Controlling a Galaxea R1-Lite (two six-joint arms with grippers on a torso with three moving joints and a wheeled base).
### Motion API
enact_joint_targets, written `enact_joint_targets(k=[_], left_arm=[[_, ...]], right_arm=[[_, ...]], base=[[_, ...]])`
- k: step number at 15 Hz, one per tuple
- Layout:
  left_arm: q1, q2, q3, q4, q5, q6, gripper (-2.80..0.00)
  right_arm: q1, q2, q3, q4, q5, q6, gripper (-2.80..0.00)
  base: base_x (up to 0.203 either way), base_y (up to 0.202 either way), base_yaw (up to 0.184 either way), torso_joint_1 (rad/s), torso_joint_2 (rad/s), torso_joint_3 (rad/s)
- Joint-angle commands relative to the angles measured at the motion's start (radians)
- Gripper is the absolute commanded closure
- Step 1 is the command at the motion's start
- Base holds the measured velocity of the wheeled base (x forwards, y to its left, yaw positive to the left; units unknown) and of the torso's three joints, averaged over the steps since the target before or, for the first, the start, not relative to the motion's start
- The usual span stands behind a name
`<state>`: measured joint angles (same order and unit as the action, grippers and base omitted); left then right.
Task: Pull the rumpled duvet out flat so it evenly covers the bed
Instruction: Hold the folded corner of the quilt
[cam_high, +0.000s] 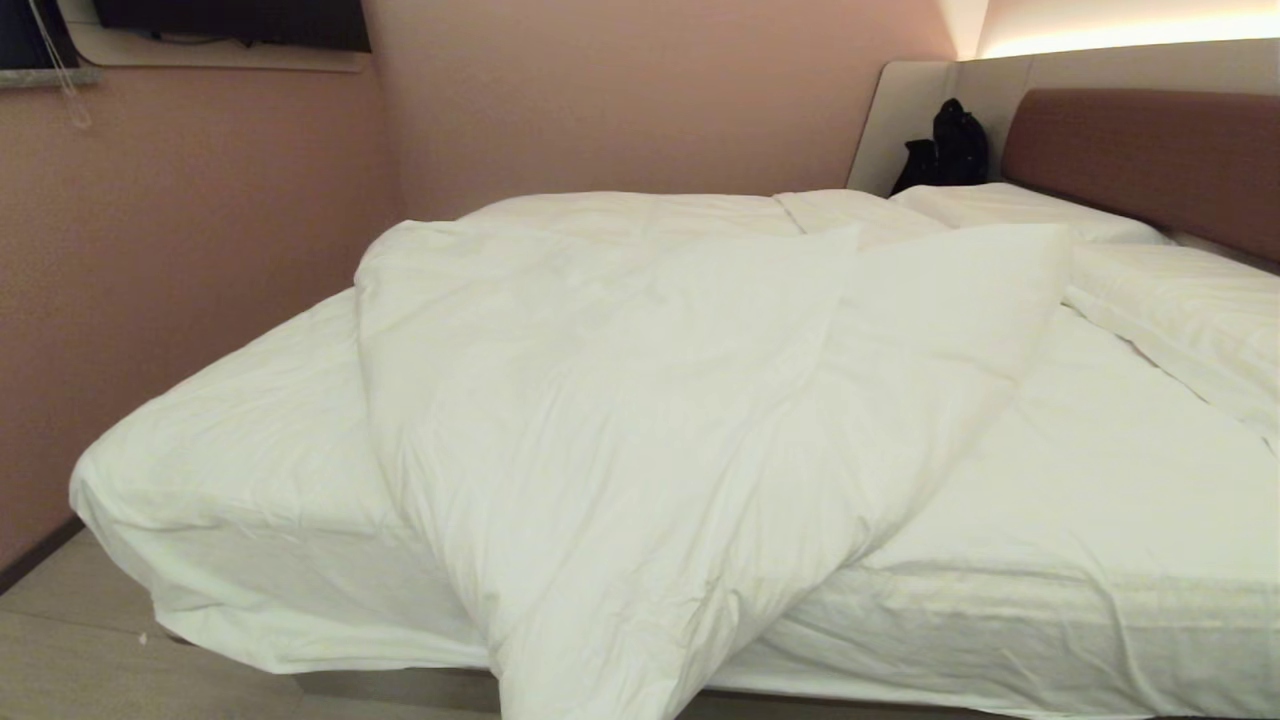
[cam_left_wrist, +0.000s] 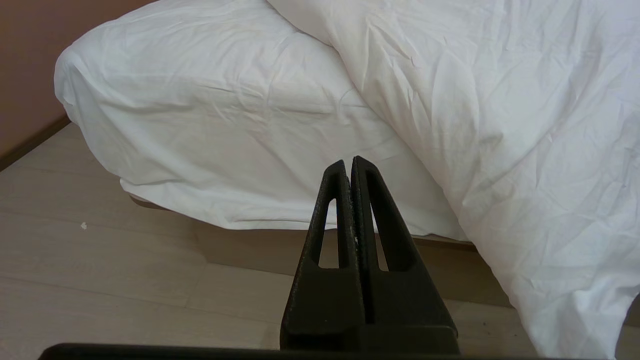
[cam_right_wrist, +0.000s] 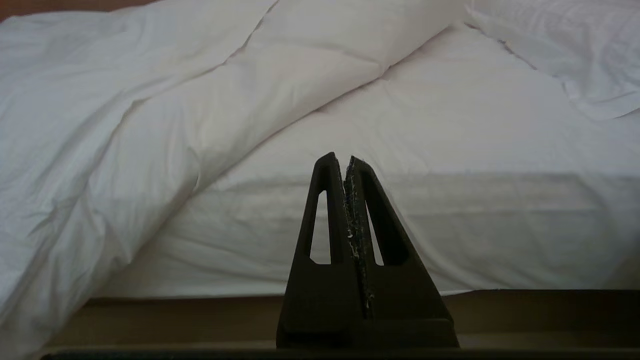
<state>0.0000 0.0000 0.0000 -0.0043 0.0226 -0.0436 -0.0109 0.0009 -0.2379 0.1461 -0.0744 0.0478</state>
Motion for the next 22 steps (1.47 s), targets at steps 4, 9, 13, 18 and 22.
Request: enact_joint_targets(k=[4, 9, 13, 18, 22], left_arm=[[0.0, 0.0, 0.0, 0.0, 0.0, -0.001, 0.0], [0.0, 0.0, 0.0, 0.0, 0.0, -0.001, 0.0], [0.0, 0.0, 0.0, 0.0, 0.0, -0.001, 0.0], [0.0, 0.0, 0.0, 0.002, 0.0, 0.003, 0.0], [0.0, 0.0, 0.0, 0.0, 0.0, -0.001, 0.0]], right_arm=[[0.0, -0.001, 0.172, -0.148, 0.028, -0.057, 0.0], [0.0, -0.001, 0.21, -0.149, 0.051, -0.056, 0.0], [0.0, -0.001, 0.238, -0.152, 0.065, -0.054, 0.0], [0.0, -0.001, 0.238, -0.154, 0.067, -0.043, 0.0], [0.0, -0.001, 0.238, -0.154, 0.067, -0.043, 0.0]], base=[[0.0, 0.0, 0.0, 0.0, 0.0, 0.0], [0.0, 0.0, 0.0, 0.0, 0.0, 0.0], [0.0, 0.0, 0.0, 0.0, 0.0, 0.0], [0.0, 0.0, 0.0, 0.0, 0.0, 0.0], [0.0, 0.0, 0.0, 0.0, 0.0, 0.0]])
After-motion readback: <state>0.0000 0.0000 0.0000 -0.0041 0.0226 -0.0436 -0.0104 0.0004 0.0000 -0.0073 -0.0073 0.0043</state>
